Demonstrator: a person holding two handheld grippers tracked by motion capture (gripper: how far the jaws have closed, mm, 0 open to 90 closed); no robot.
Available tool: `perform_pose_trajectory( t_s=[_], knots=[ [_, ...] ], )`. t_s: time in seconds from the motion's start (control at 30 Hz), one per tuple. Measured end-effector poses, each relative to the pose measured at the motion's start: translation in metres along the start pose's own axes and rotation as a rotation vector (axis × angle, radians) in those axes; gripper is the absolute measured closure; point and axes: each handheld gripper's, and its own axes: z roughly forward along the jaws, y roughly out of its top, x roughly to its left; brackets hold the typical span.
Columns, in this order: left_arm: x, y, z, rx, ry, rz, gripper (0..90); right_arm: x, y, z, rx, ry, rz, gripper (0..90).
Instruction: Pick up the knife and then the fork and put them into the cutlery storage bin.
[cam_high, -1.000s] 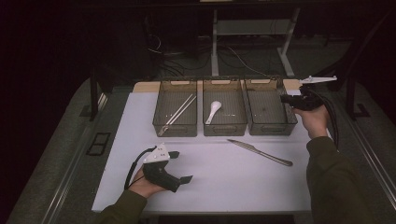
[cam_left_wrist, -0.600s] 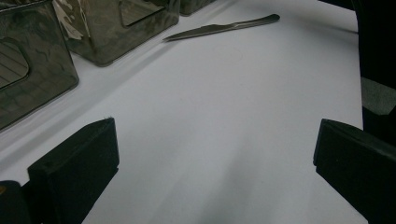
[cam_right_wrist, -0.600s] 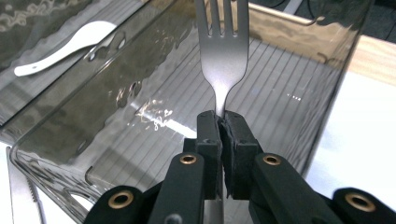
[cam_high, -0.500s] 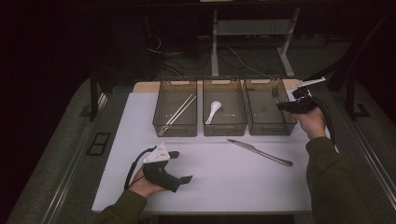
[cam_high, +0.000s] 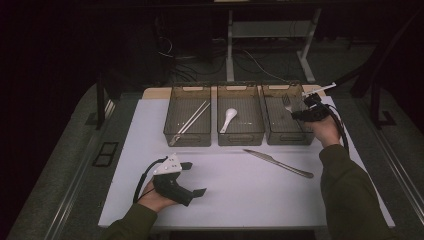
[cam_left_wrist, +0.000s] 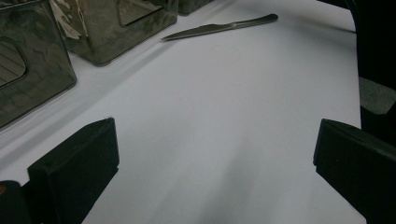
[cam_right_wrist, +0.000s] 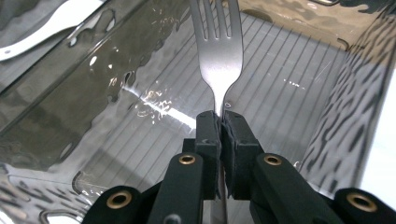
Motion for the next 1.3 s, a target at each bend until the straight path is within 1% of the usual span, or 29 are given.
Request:
perform_pose_trajectory(
  t_s=[0.07,0.13,0.17,0.27,0.43,0.53,0.67,0.7,0.8,0.87,1.0,1.07,1.13,1.2,1.3],
  knots=[
    [0.0,0.0,0.0,-0.001,0.0,-0.002,0.0,0.002,0.001,0.003,0.013,0.008,0.001,85.0],
    [0.0,0.0,0.0,0.0,0.0,0.0,0.0,0.003,0.002,0.005,0.027,0.005,-0.001,87.7],
    [0.0,0.0,0.0,-0.001,-0.001,0.0,0.0,0.004,0.001,0.006,0.032,0.003,-0.008,87.4],
    [0.0,0.0,0.0,-0.001,-0.002,0.001,0.0,0.004,0.001,0.007,0.03,0.008,-0.003,86.8],
    [0.0,0.0,0.0,0.001,-0.002,0.002,0.0,0.004,0.001,0.006,0.025,0.011,0.006,81.2],
    [0.0,0.0,0.0,0.0,-0.002,0.002,0.0,0.003,0.001,0.005,0.007,0.021,0.015,76.2],
    [0.0,0.0,0.0,-0.001,0.0,0.003,0.0,0.002,0.001,0.0,-0.022,0.039,0.032,67.8],
    [0.0,0.0,0.0,-0.001,0.0,0.003,0.0,0.002,0.0,-0.003,-0.035,0.047,0.039,65.5],
    [-0.001,0.0,0.0,0.0,0.0,0.007,0.0,0.002,-0.001,-0.012,-0.088,0.085,0.059,62.2],
    [-0.001,0.0,0.0,0.003,0.001,0.009,0.0,0.004,-0.002,-0.017,-0.111,0.082,0.056,58.5],
    [-0.001,-0.001,0.001,0.015,0.013,0.022,0.0,0.009,-0.005,-0.028,-0.166,0.131,0.043,51.4],
    [-0.001,0.0,0.001,0.012,0.01,0.023,0.0,0.013,-0.006,-0.034,-0.191,0.139,0.035,48.4],
    [-0.001,0.0,0.001,0.009,0.01,0.024,0.0,0.018,-0.007,-0.038,-0.206,0.153,0.02,45.5],
    [-0.001,0.0,0.0,0.013,0.009,0.029,0.0,0.023,-0.008,-0.042,-0.214,0.166,0.003,44.5],
    [0.0,0.0,-0.001,0.01,0.01,0.03,0.0,0.03,-0.011,-0.049,-0.234,0.187,-0.01,43.0]
  ],
)
